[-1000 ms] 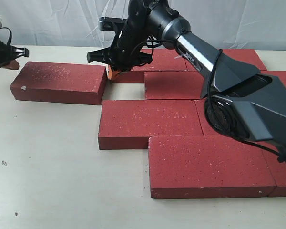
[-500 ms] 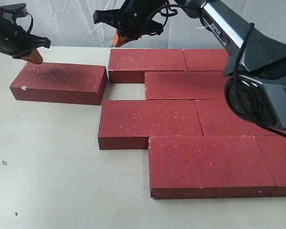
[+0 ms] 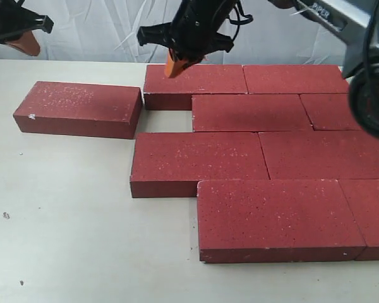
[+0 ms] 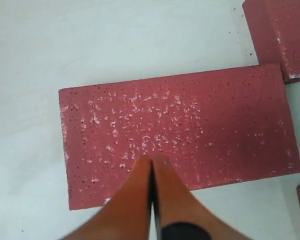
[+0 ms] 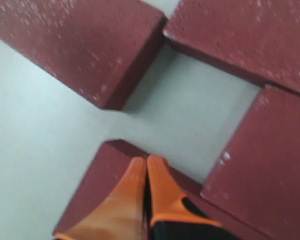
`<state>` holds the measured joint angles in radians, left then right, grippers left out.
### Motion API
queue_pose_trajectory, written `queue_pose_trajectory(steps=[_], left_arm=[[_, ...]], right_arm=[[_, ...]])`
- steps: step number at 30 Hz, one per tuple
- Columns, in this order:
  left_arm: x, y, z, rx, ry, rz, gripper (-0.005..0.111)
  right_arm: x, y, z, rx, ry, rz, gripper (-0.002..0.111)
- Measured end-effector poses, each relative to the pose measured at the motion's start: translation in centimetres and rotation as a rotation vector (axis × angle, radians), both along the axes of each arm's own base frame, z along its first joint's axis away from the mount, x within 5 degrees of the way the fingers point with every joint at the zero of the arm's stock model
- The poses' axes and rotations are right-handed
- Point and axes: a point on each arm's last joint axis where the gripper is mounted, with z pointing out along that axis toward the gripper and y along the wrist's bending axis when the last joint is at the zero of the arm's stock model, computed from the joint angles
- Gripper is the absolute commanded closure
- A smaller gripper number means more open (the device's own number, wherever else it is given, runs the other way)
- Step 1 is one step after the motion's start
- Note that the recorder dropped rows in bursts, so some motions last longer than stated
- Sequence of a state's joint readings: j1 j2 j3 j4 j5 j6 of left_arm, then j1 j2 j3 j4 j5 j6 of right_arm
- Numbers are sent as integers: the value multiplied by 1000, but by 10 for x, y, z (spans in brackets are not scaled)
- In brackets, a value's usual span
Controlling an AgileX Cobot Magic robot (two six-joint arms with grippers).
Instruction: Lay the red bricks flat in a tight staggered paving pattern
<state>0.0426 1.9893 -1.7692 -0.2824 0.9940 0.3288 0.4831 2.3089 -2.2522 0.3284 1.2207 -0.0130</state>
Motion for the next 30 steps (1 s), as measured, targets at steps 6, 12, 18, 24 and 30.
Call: queue_pose_trajectory(steps=[6,12,18,24,30], left_arm=[[-3,-21,0,-34,27,-23,107],[-3,-67,-3,19,-18,-125,107],[8,-78,-38,66,23,-154,107],[16,-79,-77,74,109,-161,107],[19,-83,-100,45,150,-195,107]], right_arm=[[-46,-47,18,-175,25,9,109],[-59,-119,38,-168,30,-143,109],[-75,-179,43,-147,-11,-307,109],[-79,-180,43,-134,-40,-306,109],[-77,-180,43,-127,-62,-309,109]])
